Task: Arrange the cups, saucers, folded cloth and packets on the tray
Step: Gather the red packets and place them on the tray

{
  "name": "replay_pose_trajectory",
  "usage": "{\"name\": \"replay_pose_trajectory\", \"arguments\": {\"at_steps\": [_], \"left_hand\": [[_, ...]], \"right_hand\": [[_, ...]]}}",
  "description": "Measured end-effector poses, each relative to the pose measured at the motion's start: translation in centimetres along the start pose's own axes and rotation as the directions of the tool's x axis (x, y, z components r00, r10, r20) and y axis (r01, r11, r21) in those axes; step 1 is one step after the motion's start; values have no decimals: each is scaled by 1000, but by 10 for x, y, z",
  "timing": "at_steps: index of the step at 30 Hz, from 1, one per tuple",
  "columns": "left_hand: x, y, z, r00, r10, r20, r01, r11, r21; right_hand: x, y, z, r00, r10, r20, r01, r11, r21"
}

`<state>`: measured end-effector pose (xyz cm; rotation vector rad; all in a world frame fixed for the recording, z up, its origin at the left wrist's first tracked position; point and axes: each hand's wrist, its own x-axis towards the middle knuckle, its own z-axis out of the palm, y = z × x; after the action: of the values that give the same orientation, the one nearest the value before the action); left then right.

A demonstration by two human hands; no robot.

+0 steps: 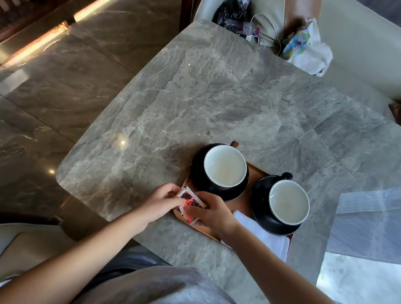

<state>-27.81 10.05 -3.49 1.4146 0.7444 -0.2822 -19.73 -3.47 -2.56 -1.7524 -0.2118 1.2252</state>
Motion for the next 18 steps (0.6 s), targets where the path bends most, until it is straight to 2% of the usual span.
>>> {"name": "replay_pose_trajectory", "arguments": {"at_steps": [4,6,8,11,12,13,15,16,18], "left_hand": [[17,-1,1,999,1,-37,5,988,155],[26,-4,2,996,-8,-84,25,979,201],[30,-9,5,995,-15,-100,44,956,290],[35,-16,10,996,14,-93,28,900,435],[35,-18,11,994,48,-100,11,853,522],[36,-20,12,989,105,-105,-10,757,653],[37,-24,11,973,214,-87,-32,500,865],[37,-25,12,968,242,-62,-47,421,906],[36,-28,13,960,280,-16,-86,348,933]], "right_hand": [[4,6,-10,995,18,-102,-25,997,-73],[7,11,-12,982,-56,-178,12,971,-240],[10,16,-10,968,-128,-217,23,901,-433],[12,20,-8,953,-168,-253,1,835,-551],[12,21,-7,951,-172,-257,-3,826,-563],[12,23,-7,949,-175,-261,-6,821,-571],[11,27,-7,951,-169,-257,-21,799,-601],[10,29,-7,955,-161,-251,-31,784,-620],[8,34,-7,961,-146,-235,-42,763,-645]]}}
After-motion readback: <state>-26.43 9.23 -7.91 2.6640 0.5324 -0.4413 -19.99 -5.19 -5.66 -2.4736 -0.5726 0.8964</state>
